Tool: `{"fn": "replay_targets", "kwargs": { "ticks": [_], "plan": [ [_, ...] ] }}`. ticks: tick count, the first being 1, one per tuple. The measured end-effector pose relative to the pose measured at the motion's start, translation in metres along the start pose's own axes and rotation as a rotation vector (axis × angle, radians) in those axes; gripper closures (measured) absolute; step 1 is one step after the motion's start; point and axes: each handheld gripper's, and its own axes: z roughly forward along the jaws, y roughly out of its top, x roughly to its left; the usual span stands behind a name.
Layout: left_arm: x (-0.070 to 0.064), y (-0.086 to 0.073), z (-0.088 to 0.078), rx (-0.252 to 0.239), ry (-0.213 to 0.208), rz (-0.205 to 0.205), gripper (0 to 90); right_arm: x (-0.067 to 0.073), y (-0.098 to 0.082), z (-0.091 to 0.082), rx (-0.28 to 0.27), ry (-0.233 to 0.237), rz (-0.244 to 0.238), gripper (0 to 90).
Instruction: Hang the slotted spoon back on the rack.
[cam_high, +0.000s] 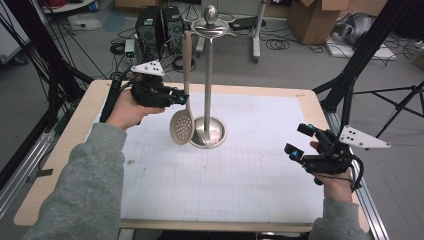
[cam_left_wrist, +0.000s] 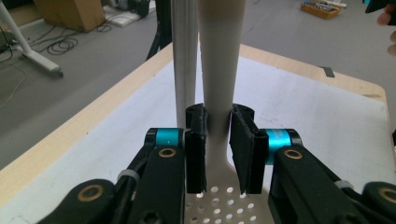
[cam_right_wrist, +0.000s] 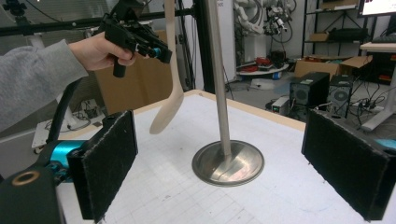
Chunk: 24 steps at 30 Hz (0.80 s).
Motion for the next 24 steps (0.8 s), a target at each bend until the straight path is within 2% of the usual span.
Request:
{"fn": "replay_targets", "kwargs": {
  "ticks": [3, 5, 7, 9, 11, 14, 16, 19, 21, 24],
  "plan": [
    [-0.001, 0.001, -0.001, -0.009, 0.001, 0.003, 69.1, 0.0, 0.0, 0.0, 0.001, -0.001, -0.001, 9.5],
    [-0.002, 0.0, 0.0, -0.005, 0.001, 0.002, 61.6, 0.0, 0.0, 0.0, 0.003, 0.0, -0.001, 9.5],
    [-0.004, -0.001, 0.0, 0.011, 0.008, 0.024, 55.7, 0.0, 0.0, 0.001, 0.004, -0.001, -0.003, 9.5],
    [-0.006, -0.003, -0.001, -0.011, 0.001, 0.024, 49.0, 0.0, 0.0, 0.001, 0.002, -0.001, -0.004, 9.5],
    [-0.007, -0.005, -0.002, -0.02, -0.007, 0.034, 46.4, 0.0, 0.0, 0.001, 0.002, -0.001, -0.002, 9.5],
    [-0.009, -0.01, -0.005, -0.047, -0.006, 0.025, 33.6, 0.0, 0.0, 0.002, 0.014, -0.001, -0.003, 9.5],
    [-0.011, -0.013, -0.008, -0.068, -0.032, 0.02, 27.6, 0.0, -0.001, 0.003, 0.017, 0.0, -0.004, 9.5],
    [-0.015, -0.017, -0.016, -0.124, -0.107, -0.029, 14.9, 0.001, 0.0, 0.004, 0.017, 0.001, -0.009, 9.5],
    [-0.02, -0.018, -0.021, -0.148, -0.148, -0.02, 14.5, 0.002, 0.0, 0.004, 0.016, -0.002, -0.011, 9.5],
    [-0.025, -0.02, -0.027, -0.148, -0.158, 0.0, 13.1, 0.002, 0.0, 0.005, 0.015, -0.002, -0.012, 9.5]
  ]
}}
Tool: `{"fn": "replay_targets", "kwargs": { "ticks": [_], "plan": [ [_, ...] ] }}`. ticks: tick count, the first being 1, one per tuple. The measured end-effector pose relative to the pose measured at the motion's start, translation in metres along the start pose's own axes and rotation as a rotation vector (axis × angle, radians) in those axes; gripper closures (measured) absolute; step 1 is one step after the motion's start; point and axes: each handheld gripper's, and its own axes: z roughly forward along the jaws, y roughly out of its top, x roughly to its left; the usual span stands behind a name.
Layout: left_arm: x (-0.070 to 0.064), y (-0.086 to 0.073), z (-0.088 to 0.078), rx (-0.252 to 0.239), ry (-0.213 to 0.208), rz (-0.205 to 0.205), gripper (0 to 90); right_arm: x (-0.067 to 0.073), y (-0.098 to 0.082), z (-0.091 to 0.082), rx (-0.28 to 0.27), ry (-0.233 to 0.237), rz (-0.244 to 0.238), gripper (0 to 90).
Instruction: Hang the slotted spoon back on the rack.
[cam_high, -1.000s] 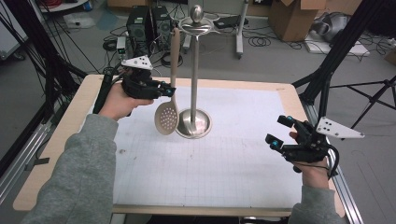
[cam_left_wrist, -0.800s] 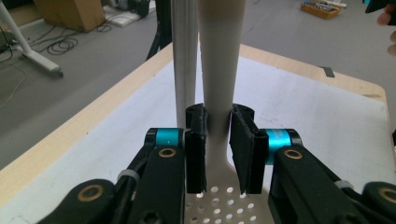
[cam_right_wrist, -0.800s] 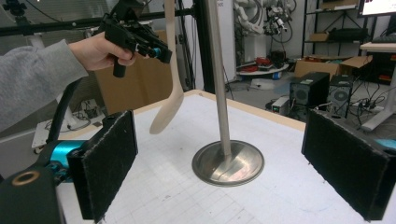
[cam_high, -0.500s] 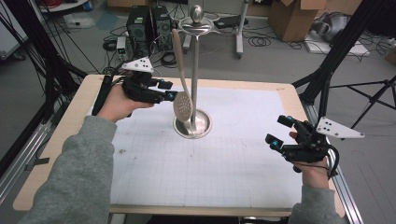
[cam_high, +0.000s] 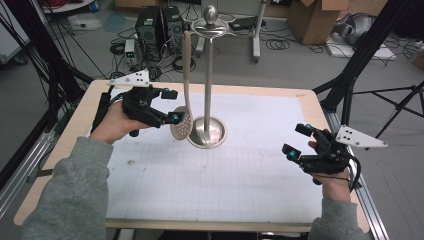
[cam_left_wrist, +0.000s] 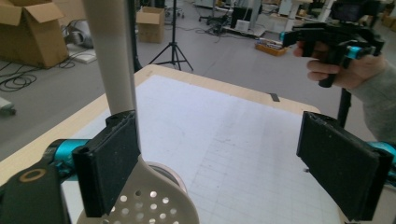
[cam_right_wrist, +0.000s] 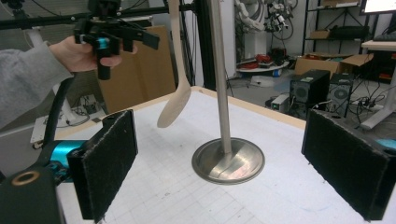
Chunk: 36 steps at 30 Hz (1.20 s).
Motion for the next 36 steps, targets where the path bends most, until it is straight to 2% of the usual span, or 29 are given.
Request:
{"fn": "replay_targets", "kwargs": {
  "ticks": [6, 12, 15, 27, 30, 33, 36],
  "plan": [
    [-0.005, -0.005, -0.012, 0.018, 0.048, 0.022, 15.4, 0.003, 0.001, 0.003, 0.007, 0.007, -0.009, 9.5],
    [-0.009, -0.015, -0.022, 0.004, 0.055, 0.025, 15.1, 0.003, 0.001, 0.004, 0.013, 0.006, -0.005, 9.5],
    [-0.009, -0.021, -0.027, -0.019, 0.061, 0.025, 15.1, 0.003, 0.0, 0.004, 0.015, 0.007, -0.007, 9.5],
    [-0.018, -0.042, -0.046, -0.026, 0.173, 0.038, 15.1, 0.004, 0.0, 0.005, 0.023, 0.005, -0.01, 9.5],
    [-0.019, -0.048, -0.051, -0.037, 0.185, 0.027, 15.1, 0.005, 0.0, 0.006, 0.025, 0.007, -0.01, 9.5],
    [-0.02, -0.054, -0.055, -0.043, 0.16, 0.01, 15.1, 0.005, 0.0, 0.008, 0.024, 0.008, -0.011, 9.5],
    [-0.022, -0.059, -0.057, -0.048, 0.164, 0.016, 15.2, 0.005, 0.0, 0.008, 0.028, 0.01, -0.013, 9.5]
  ]
}}
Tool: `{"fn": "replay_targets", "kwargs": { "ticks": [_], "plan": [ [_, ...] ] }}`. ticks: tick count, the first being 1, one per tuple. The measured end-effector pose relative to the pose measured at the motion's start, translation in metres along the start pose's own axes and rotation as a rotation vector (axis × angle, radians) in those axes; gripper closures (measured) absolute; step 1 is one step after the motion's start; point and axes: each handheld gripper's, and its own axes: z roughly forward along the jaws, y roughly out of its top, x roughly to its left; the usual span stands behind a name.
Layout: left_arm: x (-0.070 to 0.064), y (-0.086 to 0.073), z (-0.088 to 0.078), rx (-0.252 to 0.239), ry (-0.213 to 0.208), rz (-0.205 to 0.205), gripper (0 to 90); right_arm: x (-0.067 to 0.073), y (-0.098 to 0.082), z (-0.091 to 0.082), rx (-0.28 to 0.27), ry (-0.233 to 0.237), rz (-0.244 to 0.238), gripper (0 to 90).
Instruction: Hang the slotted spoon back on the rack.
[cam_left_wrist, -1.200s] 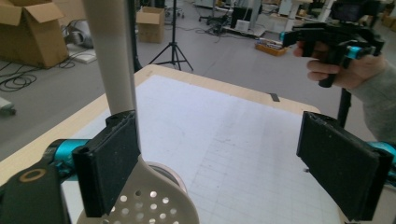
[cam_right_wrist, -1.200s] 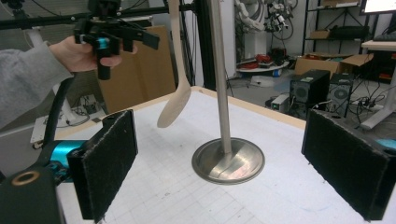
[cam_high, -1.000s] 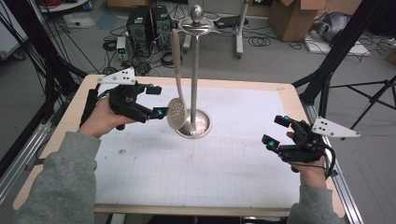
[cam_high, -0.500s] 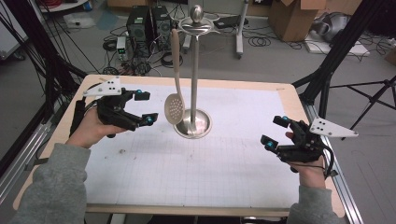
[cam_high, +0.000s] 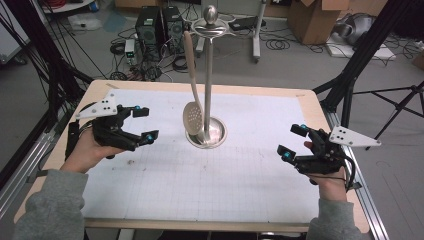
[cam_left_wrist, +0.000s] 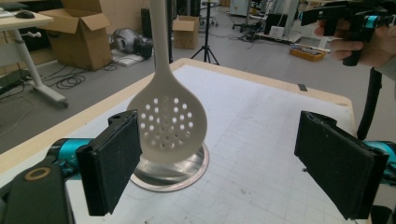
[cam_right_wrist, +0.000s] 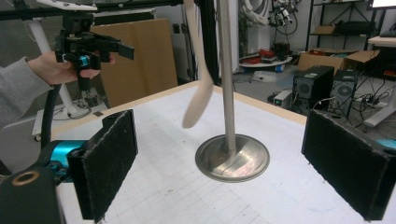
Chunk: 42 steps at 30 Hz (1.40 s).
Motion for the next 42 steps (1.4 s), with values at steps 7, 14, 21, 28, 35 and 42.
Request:
{"fn": "replay_targets", "kwargs": {
  "ticks": [7, 14, 21, 28, 35, 42],
  "plan": [
    [-0.004, -0.011, -0.009, -0.02, -0.02, -0.007, 15.1, -0.001, 0.0, 0.0, -0.001, -0.002, 0.005, 9.5],
    [-0.005, -0.019, -0.023, -0.039, 0.03, -0.007, 15.2, -0.001, 0.0, 0.001, -0.002, -0.001, 0.001, 9.5],
    [-0.005, -0.029, -0.034, -0.064, 0.077, -0.031, 15.1, -0.001, 0.0, 0.006, 0.006, 0.005, -0.001, 9.5],
    [-0.004, -0.037, -0.054, -0.074, 0.146, -0.035, 15.0, -0.001, 0.001, 0.011, 0.008, 0.013, -0.005, 9.5],
    [-0.001, -0.051, -0.072, -0.066, 0.234, -0.041, 14.7, -0.001, 0.001, 0.014, 0.014, 0.015, -0.006, 9.5],
    [0.0, -0.064, -0.082, -0.062, 0.255, -0.06, 14.8, -0.001, 0.0, 0.015, 0.024, 0.014, -0.002, 9.5]
  ]
}}
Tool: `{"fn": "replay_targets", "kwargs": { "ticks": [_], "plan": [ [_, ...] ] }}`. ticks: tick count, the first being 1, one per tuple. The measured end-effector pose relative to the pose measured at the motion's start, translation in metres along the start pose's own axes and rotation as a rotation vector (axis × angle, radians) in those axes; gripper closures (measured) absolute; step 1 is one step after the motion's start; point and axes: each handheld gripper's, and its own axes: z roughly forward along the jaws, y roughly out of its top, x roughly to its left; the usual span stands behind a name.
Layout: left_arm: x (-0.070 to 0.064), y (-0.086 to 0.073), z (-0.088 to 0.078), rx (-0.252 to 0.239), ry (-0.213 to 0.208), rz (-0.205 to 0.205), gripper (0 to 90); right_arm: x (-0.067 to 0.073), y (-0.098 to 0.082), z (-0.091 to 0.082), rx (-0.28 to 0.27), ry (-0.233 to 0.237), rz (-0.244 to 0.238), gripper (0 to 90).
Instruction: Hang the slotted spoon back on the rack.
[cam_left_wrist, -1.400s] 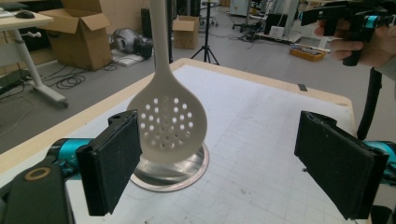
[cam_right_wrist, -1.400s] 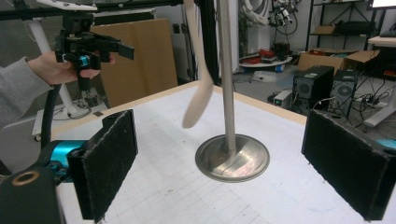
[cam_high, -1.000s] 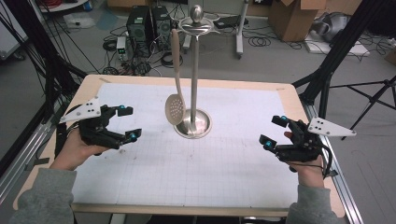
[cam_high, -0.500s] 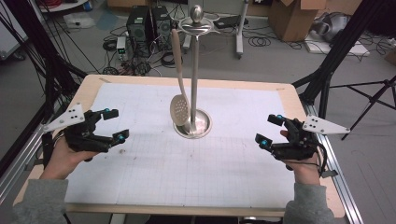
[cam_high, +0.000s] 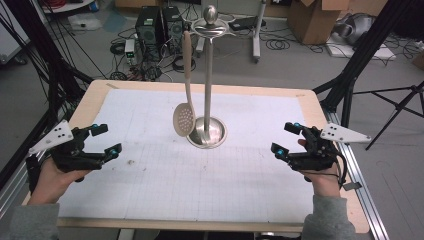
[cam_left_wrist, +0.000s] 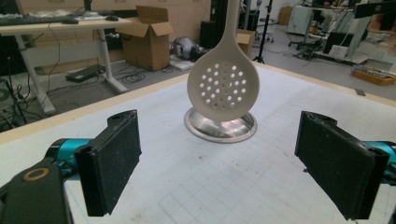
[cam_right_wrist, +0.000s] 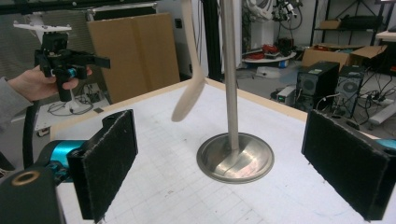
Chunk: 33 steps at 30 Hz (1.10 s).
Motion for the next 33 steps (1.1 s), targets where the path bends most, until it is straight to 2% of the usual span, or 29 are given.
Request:
{"fn": "replay_targets", "kwargs": {
  "ticks": [7, 17, 27, 33],
  "plan": [
    [0.005, 0.0, -0.01, -0.017, 0.023, 0.001, 14.8, 0.001, 0.0, -0.001, -0.006, -0.002, -0.004, 9.5],
    [0.017, -0.005, -0.036, -0.041, 0.089, -0.021, 14.9, -0.002, -0.002, -0.006, -0.019, -0.03, 0.006, 9.5],
    [0.023, -0.014, -0.039, -0.022, 0.111, -0.036, 15.0, -0.011, -0.011, -0.014, -0.028, -0.064, 0.023, 9.5],
    [0.025, -0.019, -0.039, -0.014, 0.12, -0.045, 15.0, -0.019, -0.021, -0.023, -0.047, -0.039, 0.038, 9.5]
  ]
}}
